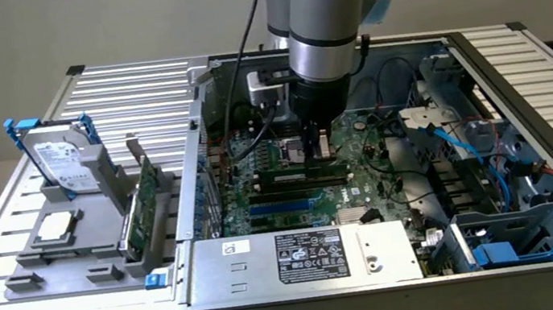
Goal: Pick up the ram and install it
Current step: 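Insert the ram into the slot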
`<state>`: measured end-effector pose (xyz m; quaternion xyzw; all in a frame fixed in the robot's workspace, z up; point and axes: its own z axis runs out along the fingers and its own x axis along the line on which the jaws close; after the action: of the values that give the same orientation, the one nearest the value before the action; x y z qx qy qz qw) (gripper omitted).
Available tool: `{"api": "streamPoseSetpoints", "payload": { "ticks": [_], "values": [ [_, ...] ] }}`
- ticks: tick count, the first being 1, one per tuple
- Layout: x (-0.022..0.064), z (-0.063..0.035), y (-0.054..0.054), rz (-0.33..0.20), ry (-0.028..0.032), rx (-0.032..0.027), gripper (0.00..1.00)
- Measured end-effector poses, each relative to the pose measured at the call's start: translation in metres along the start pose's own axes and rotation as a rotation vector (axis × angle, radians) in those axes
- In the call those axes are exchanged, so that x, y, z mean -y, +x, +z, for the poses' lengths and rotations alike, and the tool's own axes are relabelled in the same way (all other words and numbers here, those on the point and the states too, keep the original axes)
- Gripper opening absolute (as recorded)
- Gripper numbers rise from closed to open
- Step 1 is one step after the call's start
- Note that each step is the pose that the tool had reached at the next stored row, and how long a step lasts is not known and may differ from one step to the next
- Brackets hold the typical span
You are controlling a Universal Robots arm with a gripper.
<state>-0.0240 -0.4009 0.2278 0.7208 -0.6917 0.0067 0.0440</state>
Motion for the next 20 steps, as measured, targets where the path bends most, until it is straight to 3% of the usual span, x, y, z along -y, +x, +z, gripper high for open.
{"api": "streamPoseSetpoints", "payload": {
  "ticks": [20],
  "values": [
    [-0.0001, 0.0031, -0.0003, 0.002, 0.0001, 0.0001, 0.14]
  ]
}}
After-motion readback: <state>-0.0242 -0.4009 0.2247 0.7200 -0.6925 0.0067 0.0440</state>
